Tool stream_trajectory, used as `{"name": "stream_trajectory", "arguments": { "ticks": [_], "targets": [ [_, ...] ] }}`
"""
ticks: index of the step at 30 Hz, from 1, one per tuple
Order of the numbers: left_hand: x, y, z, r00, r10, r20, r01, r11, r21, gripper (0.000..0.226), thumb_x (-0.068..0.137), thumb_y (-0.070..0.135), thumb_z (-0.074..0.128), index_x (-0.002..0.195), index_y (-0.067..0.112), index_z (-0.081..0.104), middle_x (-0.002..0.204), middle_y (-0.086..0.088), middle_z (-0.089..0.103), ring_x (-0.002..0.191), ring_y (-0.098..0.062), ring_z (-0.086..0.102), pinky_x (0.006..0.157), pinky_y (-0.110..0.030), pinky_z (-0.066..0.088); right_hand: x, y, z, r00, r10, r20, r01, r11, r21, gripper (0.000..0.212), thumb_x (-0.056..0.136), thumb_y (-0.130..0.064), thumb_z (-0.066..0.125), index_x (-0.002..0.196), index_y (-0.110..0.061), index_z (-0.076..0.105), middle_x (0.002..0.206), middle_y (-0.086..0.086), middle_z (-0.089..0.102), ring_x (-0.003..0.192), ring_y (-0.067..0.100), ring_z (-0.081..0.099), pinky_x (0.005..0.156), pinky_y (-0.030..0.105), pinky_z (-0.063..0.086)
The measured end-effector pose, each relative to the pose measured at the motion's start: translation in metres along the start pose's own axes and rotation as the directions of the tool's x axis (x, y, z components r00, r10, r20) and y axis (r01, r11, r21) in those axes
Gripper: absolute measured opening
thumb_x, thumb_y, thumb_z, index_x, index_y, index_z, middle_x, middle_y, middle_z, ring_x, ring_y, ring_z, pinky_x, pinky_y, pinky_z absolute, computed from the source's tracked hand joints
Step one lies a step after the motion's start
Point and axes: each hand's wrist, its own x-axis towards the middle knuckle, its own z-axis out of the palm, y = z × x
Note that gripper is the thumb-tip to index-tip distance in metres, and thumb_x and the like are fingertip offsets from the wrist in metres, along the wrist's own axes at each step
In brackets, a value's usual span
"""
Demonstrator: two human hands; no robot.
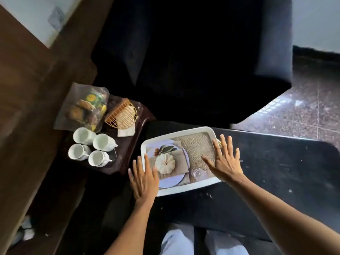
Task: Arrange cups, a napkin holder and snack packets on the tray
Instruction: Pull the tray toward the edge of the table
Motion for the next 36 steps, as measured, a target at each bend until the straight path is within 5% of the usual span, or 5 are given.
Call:
{"name": "stream_trajectory", "arguments": {
  "ticks": [9, 14, 22, 30, 36],
  "targets": [
    [0.062, -0.036, 0.043, 0.945, -0.231, 0.233, 0.282, 0.934, -0.220, 0.064, 0.105, 0.039, 0.040, 0.161, 0.020, 0.017, 0.168, -0.012, 0.023, 0.148, -0.036, 0.033, 0.110, -0.054, 0.037, 0.052, 0.010, 0.034, 0.970, 0.239, -0.042, -0.220, 0.941, 0.257, 0.065, 0.095, -0.033, 0.059, 0.149, -0.011, 0.032, 0.158, 0.020, 0.026, 0.145, 0.041, 0.025, 0.115, 0.049, 0.030],
    [0.071, -0.032, 0.054, 0.945, -0.262, 0.195, 0.313, 0.897, -0.312, 0.057, 0.106, 0.029, 0.041, 0.159, 0.016, 0.027, 0.159, -0.017, 0.038, 0.140, -0.041, 0.043, 0.106, -0.055, 0.041, 0.065, 0.032, 0.041, 0.914, 0.400, 0.074, -0.395, 0.828, 0.399, 0.041, 0.098, -0.027, 0.056, 0.131, -0.003, 0.052, 0.129, 0.025, 0.054, 0.124, 0.041, 0.048, 0.102, 0.043, 0.040],
    [0.086, -0.046, 0.064, 0.862, -0.479, 0.165, 0.494, 0.725, -0.480, 0.039, 0.102, 0.001, 0.041, 0.132, 0.010, 0.064, 0.131, -0.023, 0.066, 0.126, -0.043, 0.057, 0.106, -0.053, 0.049, 0.077, 0.056, 0.054, 0.882, 0.469, 0.055, -0.428, 0.745, 0.512, 0.023, 0.099, -0.012, 0.050, 0.100, -0.005, 0.072, 0.099, 0.018, 0.070, 0.094, 0.035, 0.063, 0.071, 0.035, 0.044],
    [0.066, -0.005, 0.064, 0.877, -0.470, 0.099, 0.424, 0.663, -0.617, 0.030, 0.098, -0.003, 0.055, 0.119, 0.012, 0.072, 0.115, -0.016, 0.075, 0.105, -0.033, 0.072, 0.096, -0.045, 0.057, 0.032, 0.114, 0.054, 0.834, 0.551, 0.013, -0.452, 0.670, 0.588, 0.013, 0.095, -0.011, 0.059, 0.095, -0.009, 0.071, 0.088, 0.004, 0.070, 0.077, 0.019, 0.061, 0.069, 0.026, 0.041],
    [0.039, 0.069, 0.077, 0.930, -0.346, 0.120, 0.342, 0.702, -0.625, 0.030, 0.096, -0.001, 0.055, 0.108, 0.019, 0.075, 0.104, -0.006, 0.076, 0.096, -0.026, 0.072, 0.089, -0.048, 0.061, -0.028, 0.192, 0.059, 0.745, 0.667, 0.006, -0.520, 0.575, 0.632, 0.019, 0.092, -0.009, 0.056, 0.102, -0.005, 0.072, 0.098, 0.012, 0.073, 0.091, 0.028, 0.067, 0.085, 0.042, 0.056]
  ]
}}
